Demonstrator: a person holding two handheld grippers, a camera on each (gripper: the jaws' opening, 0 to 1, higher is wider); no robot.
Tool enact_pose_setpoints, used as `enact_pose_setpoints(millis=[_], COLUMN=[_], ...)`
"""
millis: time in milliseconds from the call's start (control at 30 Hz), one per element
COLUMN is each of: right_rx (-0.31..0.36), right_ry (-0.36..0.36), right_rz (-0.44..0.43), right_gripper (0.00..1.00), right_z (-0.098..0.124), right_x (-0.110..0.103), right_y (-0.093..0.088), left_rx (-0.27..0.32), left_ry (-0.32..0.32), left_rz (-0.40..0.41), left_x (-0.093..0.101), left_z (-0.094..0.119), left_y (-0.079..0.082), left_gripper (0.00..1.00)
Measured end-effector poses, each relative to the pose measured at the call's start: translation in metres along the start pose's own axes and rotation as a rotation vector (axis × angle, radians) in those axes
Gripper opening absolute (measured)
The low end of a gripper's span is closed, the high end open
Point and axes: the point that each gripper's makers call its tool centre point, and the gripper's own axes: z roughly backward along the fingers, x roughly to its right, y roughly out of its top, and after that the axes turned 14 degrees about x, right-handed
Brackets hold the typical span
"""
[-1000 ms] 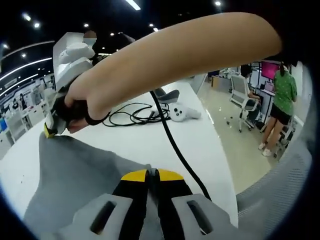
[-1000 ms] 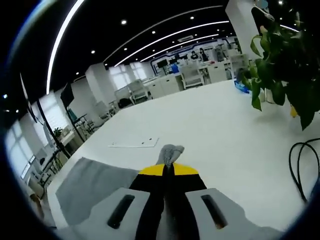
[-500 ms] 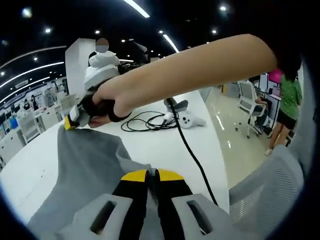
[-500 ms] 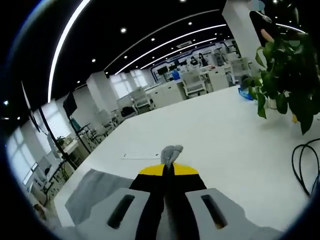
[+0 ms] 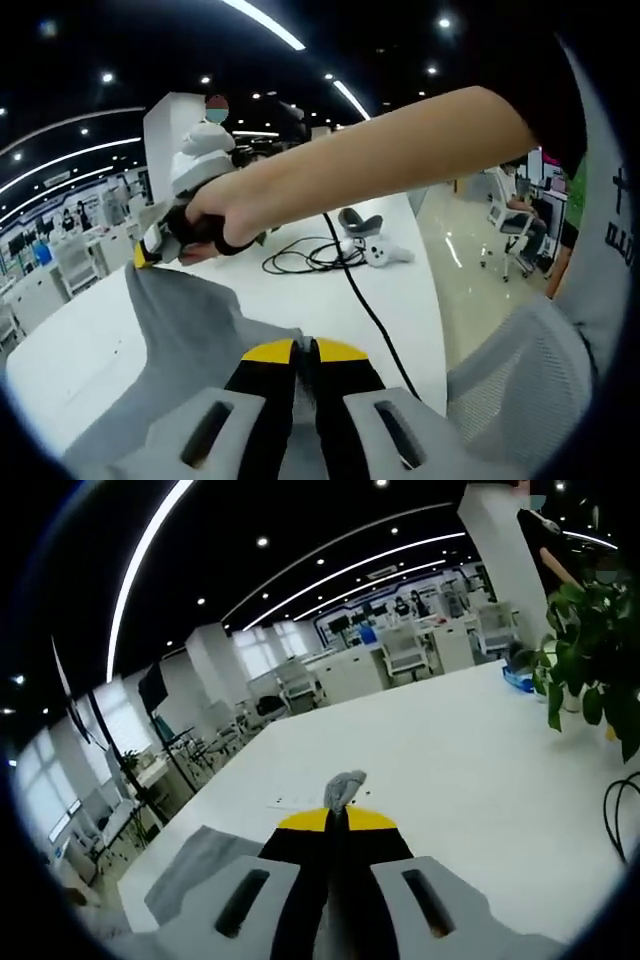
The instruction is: Fold the towel on the table until its edges align and the towel forms a compact rectangular stack.
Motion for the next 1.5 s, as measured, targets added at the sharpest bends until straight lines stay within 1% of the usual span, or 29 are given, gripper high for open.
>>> enact_pose_setpoints(millis=[100,200,267,300,400,500,567,733,867,967,1033,1133,1200,1400,1500], right_rx=[0.002,0.002,0.007,0.009,0.004,0.008,0.009,-0.004,-0.012,-0.016,-0.022,-0.025,-0.027,-0.033,-0.046], right_ry=[0.021,0.05,0.062,0.073,0.098,0.128,0.153,0.185,0.212,0.235,0.248,0.267,0.279,0.321,0.337], right_rz=[-0.009,-0.006,-0.008,-0.014,-0.013,-0.013,0.002,0.009,0.019,0.01,0.022,0.026,0.03,0.047,0.049], right_gripper=[0.01,0.01,0.01,0.01,0.01,0.01,0.01,0.01,0.01,0.01,0.01,0.01,0.01,0.01,0.01], right_z=[-0.007,-0.013,-0.016,-0.018,-0.023,-0.028,-0.031,-0.037,-0.041,-0.044,-0.047,-0.051,-0.054,-0.062,-0.066], right_x=[-0.015,-0.034,-0.042,-0.049,-0.065,-0.082,-0.094,-0.118,-0.133,-0.144,-0.151,-0.161,-0.168,-0.189,-0.196], right_y=[0.001,0.002,0.003,0.004,0.003,0.003,0.002,-0.003,-0.006,-0.006,-0.006,-0.006,-0.006,-0.011,-0.014], left_rx=[0.006,0.003,0.002,0.0,-0.032,-0.036,-0.053,-0.046,-0.043,-0.041,-0.041,-0.059,-0.051,-0.041,-0.071], left_ry=[0.023,0.052,0.076,0.077,0.076,0.09,0.093,0.137,0.174,0.199,0.218,0.24,0.256,0.339,0.376], left_rz=[0.0,-0.001,-0.001,-0.004,-0.053,-0.059,-0.077,-0.064,-0.058,-0.052,-0.047,-0.049,-0.033,-0.024,-0.039], left_x=[-0.006,-0.016,-0.023,-0.024,-0.028,-0.033,-0.035,-0.042,-0.049,-0.054,-0.057,-0.062,-0.066,-0.082,-0.089], left_z=[0.015,0.032,0.043,0.047,0.063,0.075,0.085,0.107,0.121,0.129,0.135,0.144,0.151,0.177,0.19], left_y=[0.004,0.006,0.007,0.007,0.005,0.006,0.005,0.008,0.008,0.007,0.006,0.003,0.003,0.007,0.001], left_gripper=[0.06,0.06,0.06,0.06,0.06,0.06,0.06,0.06,0.06,0.06,0.06,0.06,0.06,0.06,0.06])
